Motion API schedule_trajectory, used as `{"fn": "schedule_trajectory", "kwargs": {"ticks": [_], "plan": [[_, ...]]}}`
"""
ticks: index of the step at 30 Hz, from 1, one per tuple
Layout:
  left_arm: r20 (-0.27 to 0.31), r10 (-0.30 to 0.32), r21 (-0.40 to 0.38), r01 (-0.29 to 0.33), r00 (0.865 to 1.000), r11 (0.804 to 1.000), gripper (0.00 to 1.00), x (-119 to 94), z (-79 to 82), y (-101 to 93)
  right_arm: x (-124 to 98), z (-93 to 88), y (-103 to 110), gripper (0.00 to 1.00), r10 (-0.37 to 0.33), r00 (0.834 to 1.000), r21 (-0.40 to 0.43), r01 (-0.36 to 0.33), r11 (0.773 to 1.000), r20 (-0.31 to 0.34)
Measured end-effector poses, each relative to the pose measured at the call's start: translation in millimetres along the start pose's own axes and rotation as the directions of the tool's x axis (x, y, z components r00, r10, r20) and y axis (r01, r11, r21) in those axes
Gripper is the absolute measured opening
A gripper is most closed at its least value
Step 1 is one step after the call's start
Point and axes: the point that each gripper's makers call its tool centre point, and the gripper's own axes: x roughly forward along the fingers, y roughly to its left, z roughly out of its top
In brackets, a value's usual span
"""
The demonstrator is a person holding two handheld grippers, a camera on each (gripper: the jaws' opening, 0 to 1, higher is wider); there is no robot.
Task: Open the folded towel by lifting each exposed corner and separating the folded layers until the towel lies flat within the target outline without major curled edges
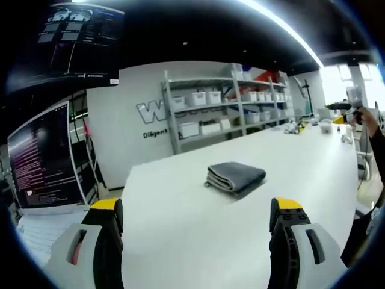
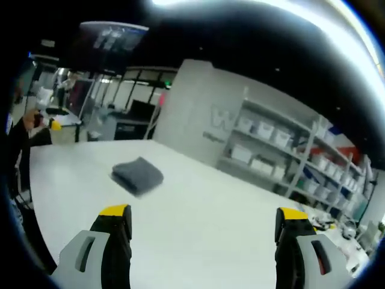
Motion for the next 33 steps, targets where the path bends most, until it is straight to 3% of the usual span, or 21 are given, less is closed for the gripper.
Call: {"fn": "schedule_trajectory", "kwargs": {"ticks": [12,16,24,29,33], "plan": [[0.002,-0.009,-0.010,0.009,1.000,1.000,1.00,17.9,14.7,4.0,19.2,17.3,-4.1,1.00,0.013,1.000,-0.020,-0.013,1.000,0.013],[0.007,-0.072,-0.010,0.073,0.997,0.997,0.99,27.7,21.4,-9.4,23.9,21.6,-2.3,1.00,0.028,0.999,-0.006,-0.028,1.000,0.024],[0.039,-0.079,0.010,0.079,0.996,0.997,1.00,46.7,39.2,-8.2,33.8,25.5,5.5,1.00,0.060,0.997,0.014,-0.061,0.998,0.038],[0.018,-0.086,-0.003,0.086,0.996,0.996,1.00,60.5,30.2,-5.7,39.7,24.9,5.0,1.00,0.065,0.997,0.018,-0.066,0.998,0.039],[0.029,-0.100,-0.020,0.101,0.995,0.995,1.00,73.6,32.9,-5.7,50.0,28.2,5.0,1.00,0.061,0.997,0.012,-0.061,0.998,0.036]]}}
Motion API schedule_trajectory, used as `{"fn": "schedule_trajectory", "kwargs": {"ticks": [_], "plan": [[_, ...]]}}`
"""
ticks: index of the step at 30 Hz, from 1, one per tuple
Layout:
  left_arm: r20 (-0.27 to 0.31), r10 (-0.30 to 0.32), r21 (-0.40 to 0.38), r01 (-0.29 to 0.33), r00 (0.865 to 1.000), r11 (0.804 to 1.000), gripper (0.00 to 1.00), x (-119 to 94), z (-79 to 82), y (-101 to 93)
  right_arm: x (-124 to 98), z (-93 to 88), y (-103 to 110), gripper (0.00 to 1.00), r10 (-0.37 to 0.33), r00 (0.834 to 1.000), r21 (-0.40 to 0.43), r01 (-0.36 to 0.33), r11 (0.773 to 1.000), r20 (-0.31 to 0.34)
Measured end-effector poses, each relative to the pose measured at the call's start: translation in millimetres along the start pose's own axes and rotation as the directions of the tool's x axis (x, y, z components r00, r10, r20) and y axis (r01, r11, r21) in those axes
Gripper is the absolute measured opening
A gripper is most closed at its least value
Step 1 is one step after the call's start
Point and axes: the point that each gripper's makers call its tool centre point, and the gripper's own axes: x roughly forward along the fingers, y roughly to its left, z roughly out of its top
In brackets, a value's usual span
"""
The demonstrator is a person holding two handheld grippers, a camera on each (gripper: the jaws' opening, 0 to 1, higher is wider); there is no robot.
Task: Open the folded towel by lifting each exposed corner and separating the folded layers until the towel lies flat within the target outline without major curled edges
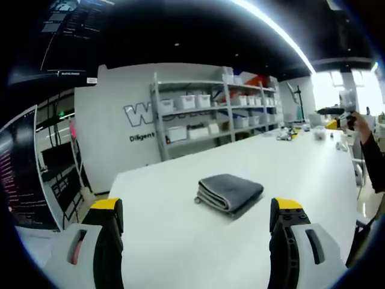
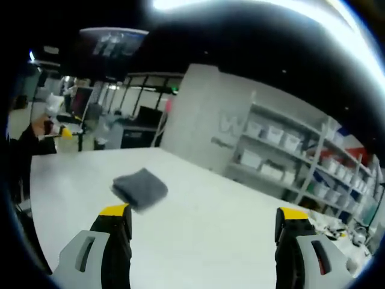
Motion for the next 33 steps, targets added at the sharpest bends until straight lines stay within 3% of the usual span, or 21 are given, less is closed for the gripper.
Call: {"fn": "schedule_trajectory", "kwargs": {"ticks": [4,7,11,14,18,21,24,27,30,32,33], "plan": [[0.013,0.018,0.005,-0.018,1.000,1.000,1.00,8.7,0.3,8.0,7.8,-2.3,3.5,1.00,0.003,1.000,-0.006,-0.003,1.000,-0.003],[-0.023,-0.018,0.030,0.019,1.000,0.999,1.00,17.2,-4.6,6.4,15.5,-3.2,3.4,1.00,0.014,1.000,0.005,-0.014,1.000,-0.006],[-0.019,-0.019,0.053,0.020,1.000,0.998,0.98,25.8,2.0,9.0,24.2,-2.3,-2.4,1.00,0.011,1.000,0.004,-0.011,1.000,-0.012],[-0.003,-0.039,0.028,0.039,0.999,0.999,1.00,33.7,7.6,10.6,30.5,4.4,-10.5,1.00,-0.009,1.000,0.001,0.009,1.000,0.002],[0.012,0.029,0.038,-0.029,1.000,0.999,1.00,37.6,14.7,31.4,37.2,12.8,-13.6,1.00,-0.003,1.000,0.018,0.002,1.000,0.021],[0.038,0.018,0.006,-0.018,0.999,1.000,1.00,36.5,27.2,37.3,43.9,14.9,-8.6,1.00,0.019,1.000,-0.003,-0.019,1.000,0.003],[0.068,-0.064,-0.039,0.067,0.996,0.997,1.00,44.2,45.2,25.0,53.3,26.5,-8.1,1.00,0.036,0.999,-0.017,-0.036,0.999,0.001],[0.063,-0.156,-0.043,0.159,0.986,0.986,1.00,62.9,55.0,13.4,66.4,44.9,-7.2,1.00,0.069,0.997,0.025,-0.070,0.997,0.047],[0.054,-0.160,-0.031,0.161,0.986,0.986,1.00,74.4,59.1,16.4,74.3,51.6,4.1,1.00,0.136,0.987,0.062,-0.141,0.988,0.083],[0.110,-0.101,-0.016,0.104,0.989,0.994,1.00,75.9,75.7,30.3,78.8,54.8,7.7,1.00,0.152,0.984,0.075,-0.159,0.984,0.090],[0.123,-0.108,-0.029,0.112,0.987,0.993,1.00,75.5,80.5,30.2,81.0,57.5,8.7,1.00,0.151,0.983,0.075,-0.159,0.984,0.099]]}}
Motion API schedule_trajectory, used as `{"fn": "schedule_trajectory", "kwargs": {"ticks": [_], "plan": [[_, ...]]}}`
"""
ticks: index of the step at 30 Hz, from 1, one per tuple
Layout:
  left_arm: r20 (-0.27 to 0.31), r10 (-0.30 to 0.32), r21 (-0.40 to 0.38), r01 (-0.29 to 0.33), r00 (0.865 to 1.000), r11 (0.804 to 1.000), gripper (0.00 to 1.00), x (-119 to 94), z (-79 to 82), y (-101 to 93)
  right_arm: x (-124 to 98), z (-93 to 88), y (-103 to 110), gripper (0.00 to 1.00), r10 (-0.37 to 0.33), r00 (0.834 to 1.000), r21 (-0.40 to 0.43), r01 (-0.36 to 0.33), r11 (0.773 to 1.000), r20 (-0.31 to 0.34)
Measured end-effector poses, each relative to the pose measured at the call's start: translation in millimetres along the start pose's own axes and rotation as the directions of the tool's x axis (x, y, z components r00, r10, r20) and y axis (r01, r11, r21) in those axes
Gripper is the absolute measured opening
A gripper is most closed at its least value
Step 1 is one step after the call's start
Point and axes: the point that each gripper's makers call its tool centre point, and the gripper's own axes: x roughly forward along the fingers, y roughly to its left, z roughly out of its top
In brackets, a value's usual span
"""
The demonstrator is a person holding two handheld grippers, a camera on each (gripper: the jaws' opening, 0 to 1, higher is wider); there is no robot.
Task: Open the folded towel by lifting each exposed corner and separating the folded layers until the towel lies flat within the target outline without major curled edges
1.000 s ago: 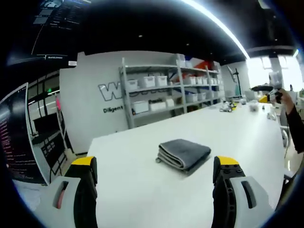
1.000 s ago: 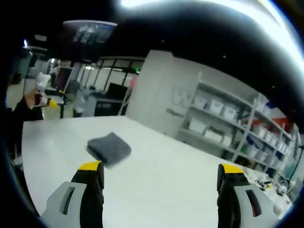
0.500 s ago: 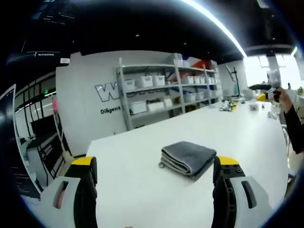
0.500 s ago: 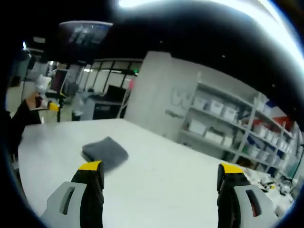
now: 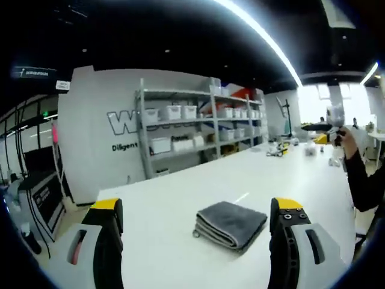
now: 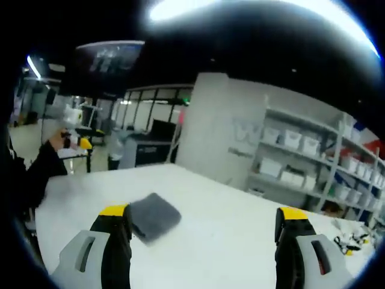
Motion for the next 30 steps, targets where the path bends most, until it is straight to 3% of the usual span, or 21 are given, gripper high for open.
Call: {"fn": "schedule_trajectory", "kwargs": {"ticks": [3,5,9,15,21,27,30], "plan": [[0.018,-0.005,-0.007,0.005,1.000,1.000,1.00,-0.6,3.9,-2.5,5.9,-1.0,-0.7,1.00,-0.011,1.000,-0.004,0.011,1.000,0.000],[-0.016,-0.001,0.008,0.001,1.000,1.000,1.00,0.0,-4.9,-2.4,10.3,-12.8,-5.4,1.00,-0.020,0.998,-0.045,0.018,0.999,-0.059],[-0.039,0.031,0.018,-0.030,0.999,0.999,1.00,-0.8,-12.3,3.5,19.4,-14.4,-20.6,1.00,-0.058,0.997,-0.046,0.056,0.997,-0.057],[-0.055,0.020,-0.014,-0.021,0.998,1.000,1.00,12.5,-23.7,3.7,41.9,-25.9,-27.5,1.00,-0.041,0.997,-0.033,0.039,0.999,-0.068],[-0.118,0.032,-0.040,-0.037,0.992,0.998,0.99,31.0,-50.4,10.1,64.5,-47.1,-24.2,1.00,-0.035,0.991,-0.032,0.031,0.999,-0.133],[-0.116,0.028,-0.048,-0.034,0.993,0.998,1.00,33.6,-49.5,9.4,64.4,-44.0,-24.0,1.00,-0.050,0.991,-0.043,0.045,0.998,-0.126],[-0.120,0.056,-0.044,-0.062,0.991,0.997,1.00,40.4,-51.2,15.7,65.9,-38.3,-23.6,1.00,-0.050,0.993,-0.034,0.046,0.998,-0.106]]}}
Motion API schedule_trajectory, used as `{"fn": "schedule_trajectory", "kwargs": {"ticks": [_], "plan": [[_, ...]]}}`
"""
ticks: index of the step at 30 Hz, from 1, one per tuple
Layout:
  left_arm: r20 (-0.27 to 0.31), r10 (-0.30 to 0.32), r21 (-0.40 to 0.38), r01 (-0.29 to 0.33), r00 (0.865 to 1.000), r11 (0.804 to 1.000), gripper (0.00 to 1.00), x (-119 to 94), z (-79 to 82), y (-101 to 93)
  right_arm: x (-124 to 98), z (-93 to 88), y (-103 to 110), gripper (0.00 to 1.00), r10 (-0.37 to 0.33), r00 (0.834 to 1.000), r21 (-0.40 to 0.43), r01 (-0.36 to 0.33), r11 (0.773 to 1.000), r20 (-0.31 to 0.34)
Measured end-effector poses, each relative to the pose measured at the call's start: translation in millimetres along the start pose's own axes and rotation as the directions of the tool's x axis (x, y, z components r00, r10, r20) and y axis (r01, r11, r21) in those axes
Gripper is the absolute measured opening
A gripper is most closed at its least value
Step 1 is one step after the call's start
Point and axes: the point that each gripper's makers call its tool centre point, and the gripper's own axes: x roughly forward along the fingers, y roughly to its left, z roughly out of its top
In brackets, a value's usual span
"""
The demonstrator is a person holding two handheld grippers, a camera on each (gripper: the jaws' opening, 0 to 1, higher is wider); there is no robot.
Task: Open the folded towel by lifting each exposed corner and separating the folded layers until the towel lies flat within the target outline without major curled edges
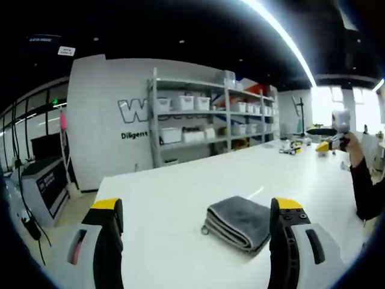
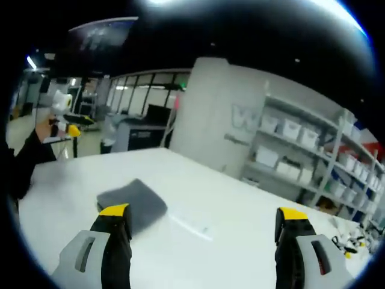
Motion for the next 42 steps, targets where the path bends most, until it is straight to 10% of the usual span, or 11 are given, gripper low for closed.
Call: {"fn": "schedule_trajectory", "kwargs": {"ticks": [22,42], "plan": [[-0.008,-0.012,-0.031,0.011,1.000,0.999,1.00,27.2,-3.3,0.2,33.7,-4.8,-7.1,1.00,-0.001,1.000,-0.001,0.001,1.000,-0.010],[-0.109,-0.081,-0.115,0.069,0.991,0.991,0.99,63.4,-52.9,-11.3,59.7,-22.5,-7.3,0.95,0.006,1.000,0.094,-0.004,0.996,-0.018]]}}
